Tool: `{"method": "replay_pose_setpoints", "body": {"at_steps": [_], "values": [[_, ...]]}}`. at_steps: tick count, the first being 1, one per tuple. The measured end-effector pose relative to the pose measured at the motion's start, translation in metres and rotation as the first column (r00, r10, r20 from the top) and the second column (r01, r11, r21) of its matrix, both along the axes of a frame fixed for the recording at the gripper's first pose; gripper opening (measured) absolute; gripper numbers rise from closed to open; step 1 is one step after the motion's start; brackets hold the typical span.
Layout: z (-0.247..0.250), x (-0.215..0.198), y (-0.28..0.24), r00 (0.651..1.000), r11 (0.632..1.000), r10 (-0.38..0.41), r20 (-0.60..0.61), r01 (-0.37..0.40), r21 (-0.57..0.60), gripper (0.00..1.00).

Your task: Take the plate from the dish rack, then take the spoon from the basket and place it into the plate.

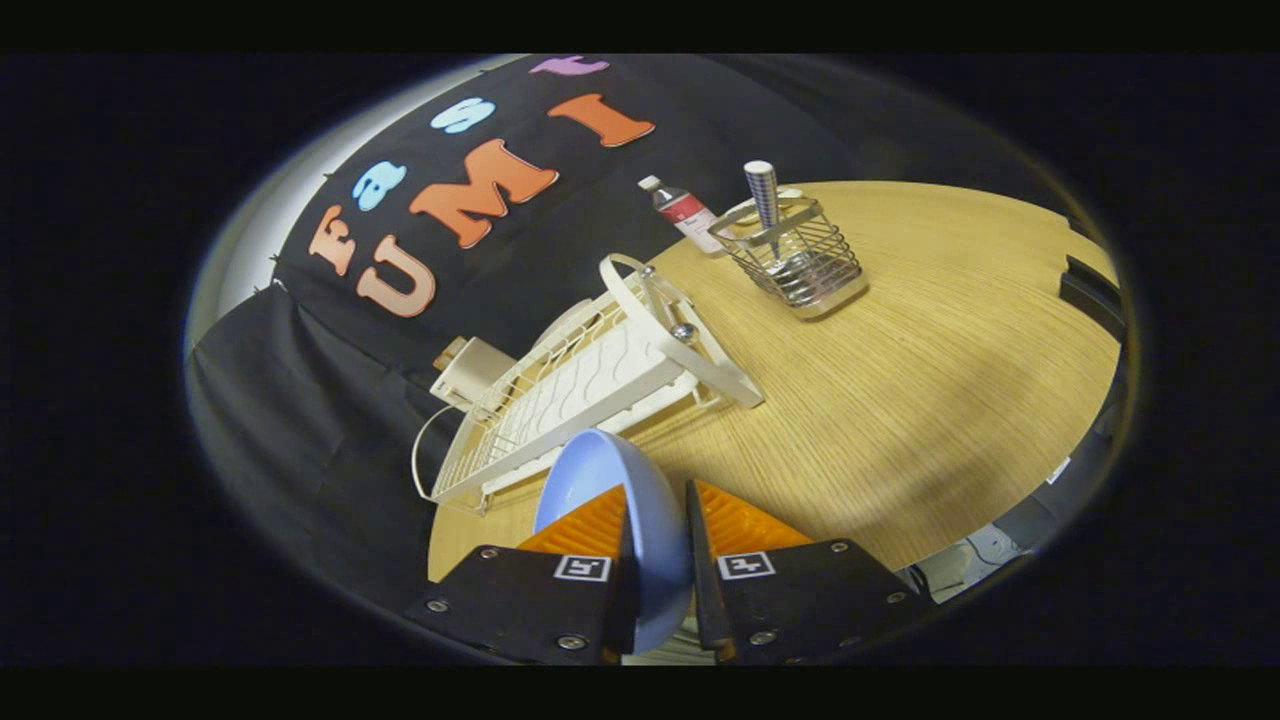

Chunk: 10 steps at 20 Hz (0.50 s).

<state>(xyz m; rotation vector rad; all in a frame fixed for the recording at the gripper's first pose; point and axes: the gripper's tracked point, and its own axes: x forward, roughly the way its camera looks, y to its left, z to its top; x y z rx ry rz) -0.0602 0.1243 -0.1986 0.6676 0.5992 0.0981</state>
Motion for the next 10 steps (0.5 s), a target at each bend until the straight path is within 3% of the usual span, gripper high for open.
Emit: {"method": "replay_pose_setpoints", "body": {"at_steps": [5, 6, 9, 10], "values": [[-0.004, 0.004, -0.010, 1.000, 1.000, -0.019, -0.011, 0.018, -0.012, 0.29], [-0.003, 0.005, -0.013, 1.000, 1.000, -0.016, -0.005, 0.016, -0.027, 0.36], [0.002, 0.008, -0.024, 1.000, 0.997, -0.021, 0.013, 0.022, -0.080, 0.43], [0.003, 0.010, -0.030, 0.999, 0.994, -0.025, 0.024, 0.028, -0.108, 0.55]]}}
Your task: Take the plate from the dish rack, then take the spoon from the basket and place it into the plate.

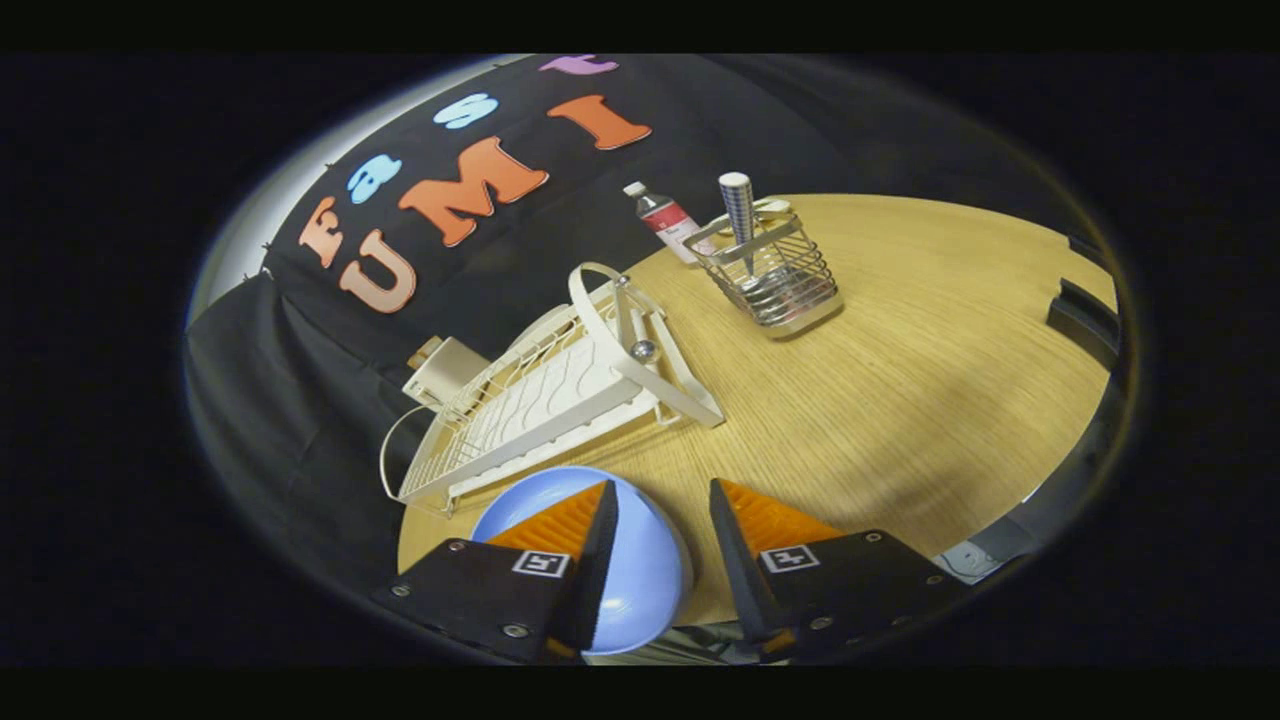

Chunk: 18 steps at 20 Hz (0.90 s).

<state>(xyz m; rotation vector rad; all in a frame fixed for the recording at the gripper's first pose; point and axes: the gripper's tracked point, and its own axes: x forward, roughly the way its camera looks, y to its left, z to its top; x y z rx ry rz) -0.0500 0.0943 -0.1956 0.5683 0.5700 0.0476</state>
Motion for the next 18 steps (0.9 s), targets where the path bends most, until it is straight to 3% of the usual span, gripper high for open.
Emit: {"method": "replay_pose_setpoints", "body": {"at_steps": [8, 14, 18], "values": [[0.039, 0.021, -0.053, 0.990, 0.975, -0.052, 0.134, 0.079, -0.207, 0.97], [0.074, 0.041, -0.088, 0.967, 0.930, -0.063, 0.248, 0.146, -0.337, 0.99], [0.098, 0.060, -0.115, 0.941, 0.870, -0.077, 0.331, 0.225, -0.438, 0.96]]}}
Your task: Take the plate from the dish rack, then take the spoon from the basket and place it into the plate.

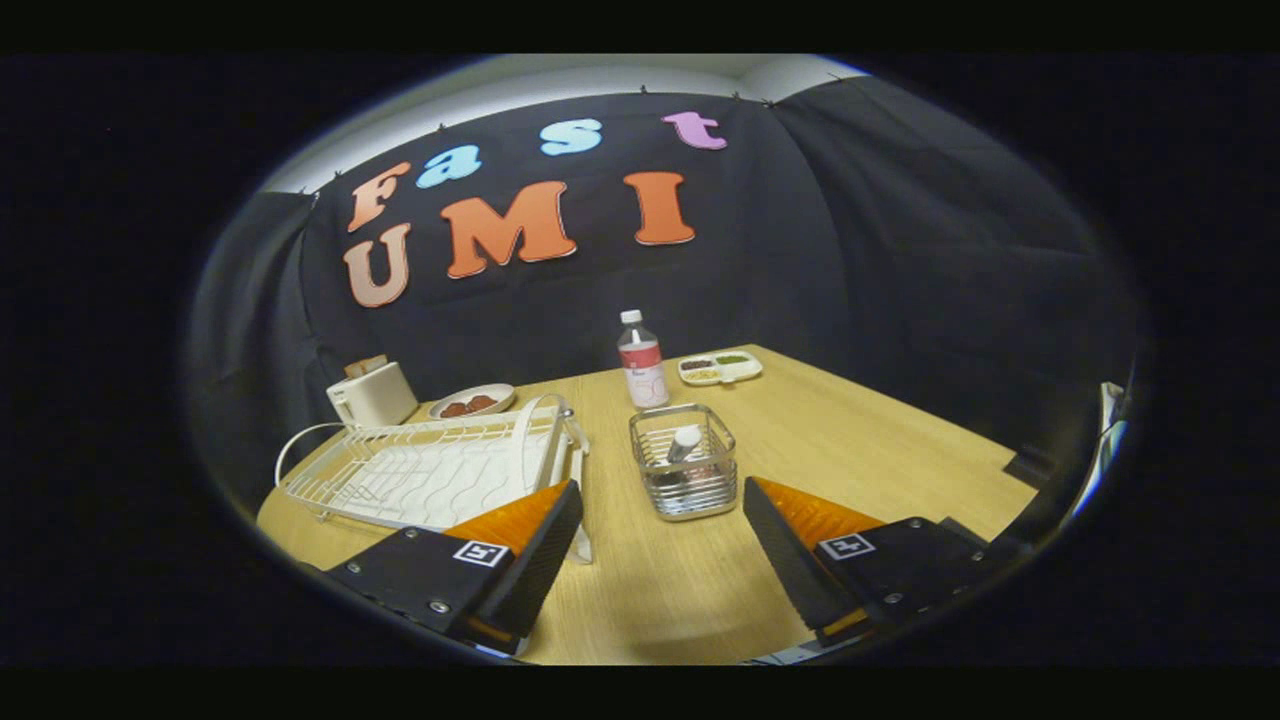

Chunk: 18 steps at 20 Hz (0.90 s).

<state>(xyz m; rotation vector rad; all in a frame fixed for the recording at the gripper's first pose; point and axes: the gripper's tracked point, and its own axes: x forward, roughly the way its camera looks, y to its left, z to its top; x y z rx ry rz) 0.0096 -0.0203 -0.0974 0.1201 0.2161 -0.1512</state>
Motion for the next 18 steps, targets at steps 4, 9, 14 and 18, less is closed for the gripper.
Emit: {"method": "replay_pose_setpoints", "body": {"at_steps": [4, 9, 14, 18], "values": [[0.011, 0.014, -0.006, 0.999, 0.999, -0.009, 0.036, 0.011, -0.036, 0.88], [0.009, 0.029, -0.008, 0.999, 0.999, -0.003, 0.041, 0.004, -0.032, 0.60], [0.007, 0.035, -0.005, 0.999, 1.000, 0.013, 0.044, -0.013, -0.006, 0.15], [0.016, 0.032, -0.002, 0.998, 1.000, 0.007, 0.064, -0.007, -0.007, 0.08]]}}
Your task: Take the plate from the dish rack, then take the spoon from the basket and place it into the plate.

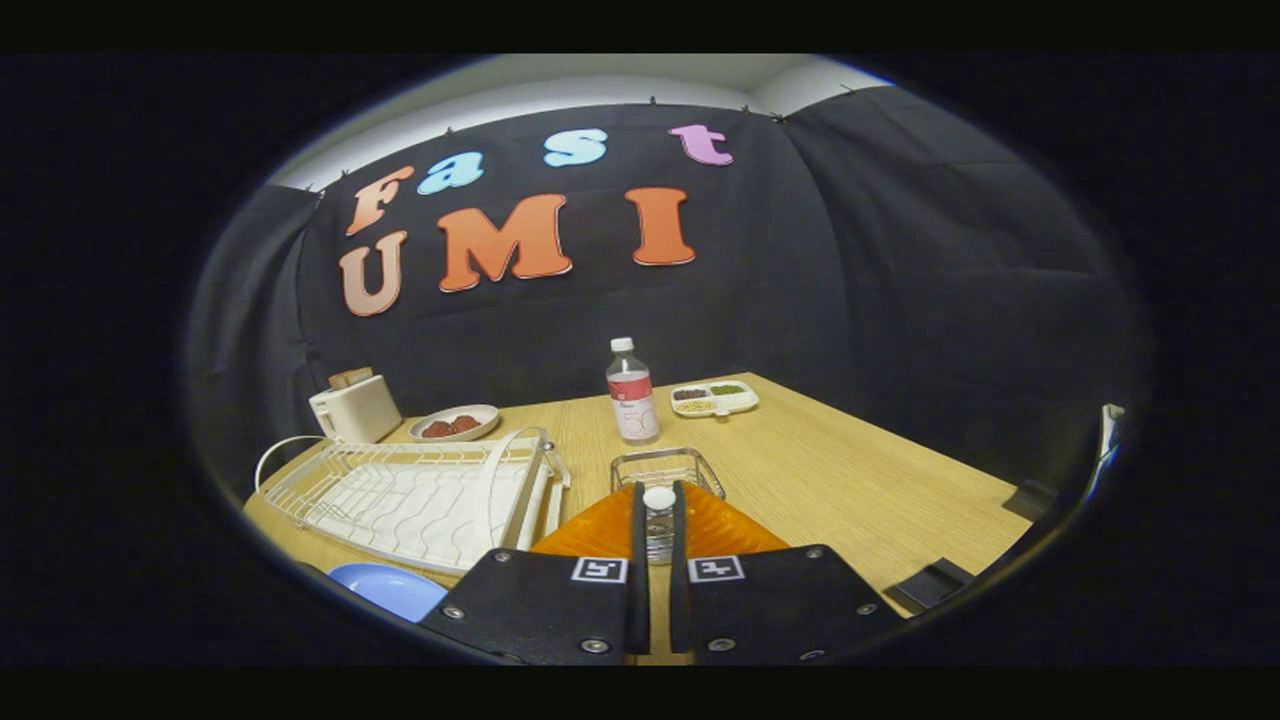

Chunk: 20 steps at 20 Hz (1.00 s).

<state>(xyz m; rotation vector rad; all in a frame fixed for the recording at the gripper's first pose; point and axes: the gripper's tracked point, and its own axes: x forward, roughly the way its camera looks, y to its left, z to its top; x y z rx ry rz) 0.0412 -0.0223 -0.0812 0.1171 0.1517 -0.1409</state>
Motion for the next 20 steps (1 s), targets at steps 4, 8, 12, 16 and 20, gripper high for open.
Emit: {"method": "replay_pose_setpoints", "body": {"at_steps": [4, 8, 12, 16, 20], "values": [[0.024, -0.013, 0.007, 0.999, 1.000, 0.012, 0.044, -0.011, -0.020, 0.08], [0.051, -0.038, 0.011, 0.995, 0.998, 0.005, 0.096, 0.001, -0.062, 0.08], [0.072, -0.067, 0.028, 0.991, 0.996, 0.036, 0.129, -0.024, -0.089, 0.08], [0.085, -0.094, 0.057, 0.982, 0.992, 0.099, 0.159, -0.085, -0.091, 0.08], [0.084, -0.119, 0.099, 0.967, 0.977, 0.204, 0.156, -0.190, -0.095, 0.08]]}}
